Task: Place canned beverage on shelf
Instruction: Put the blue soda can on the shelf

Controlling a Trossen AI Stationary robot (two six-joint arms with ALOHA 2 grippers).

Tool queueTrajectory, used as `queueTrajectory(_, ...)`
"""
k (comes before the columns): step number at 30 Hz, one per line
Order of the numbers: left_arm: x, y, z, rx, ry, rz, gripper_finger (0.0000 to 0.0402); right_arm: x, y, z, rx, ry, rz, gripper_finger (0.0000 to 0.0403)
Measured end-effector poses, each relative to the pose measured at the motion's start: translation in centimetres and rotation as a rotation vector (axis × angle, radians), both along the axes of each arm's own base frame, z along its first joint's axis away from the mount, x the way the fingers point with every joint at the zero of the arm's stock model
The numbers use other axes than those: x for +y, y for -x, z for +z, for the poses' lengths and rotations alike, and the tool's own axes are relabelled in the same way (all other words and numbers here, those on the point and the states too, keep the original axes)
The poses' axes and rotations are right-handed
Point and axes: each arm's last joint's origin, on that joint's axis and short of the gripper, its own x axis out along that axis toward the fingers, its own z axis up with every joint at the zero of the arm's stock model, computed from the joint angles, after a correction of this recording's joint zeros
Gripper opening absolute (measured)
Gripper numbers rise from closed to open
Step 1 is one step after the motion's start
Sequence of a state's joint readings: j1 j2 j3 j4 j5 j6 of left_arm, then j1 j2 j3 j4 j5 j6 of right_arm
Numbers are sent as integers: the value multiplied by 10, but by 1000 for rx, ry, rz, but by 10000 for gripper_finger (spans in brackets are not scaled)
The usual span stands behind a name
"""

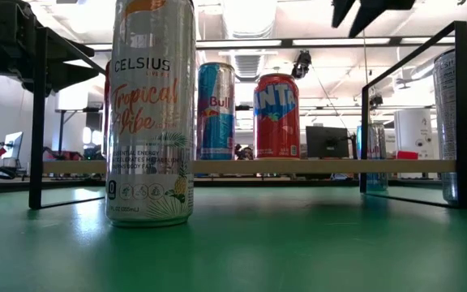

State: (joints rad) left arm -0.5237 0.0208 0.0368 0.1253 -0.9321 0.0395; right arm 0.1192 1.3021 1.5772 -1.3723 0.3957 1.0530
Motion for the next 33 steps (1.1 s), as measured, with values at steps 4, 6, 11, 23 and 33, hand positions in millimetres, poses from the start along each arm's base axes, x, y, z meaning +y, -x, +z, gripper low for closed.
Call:
queueTrajectory(4,0,0,0,0,0,0,340,-2,16,4,34,-7,-49,196)
queueTrajectory(6,0,0,0,0,1,0,340,-2,21,2,60,-16,-63,196)
queueTrajectory(11,0,0,0,0,0,0,340,-2,24,-2,90,-71,-122,196)
queueTrajectory(23,0,0,0,0,0,0,340,4,30,-9,163,-299,-165,196)
queueTrajectory(33,0,0,0,-1,0,0,340,2,29,-9,145,-244,-196,196)
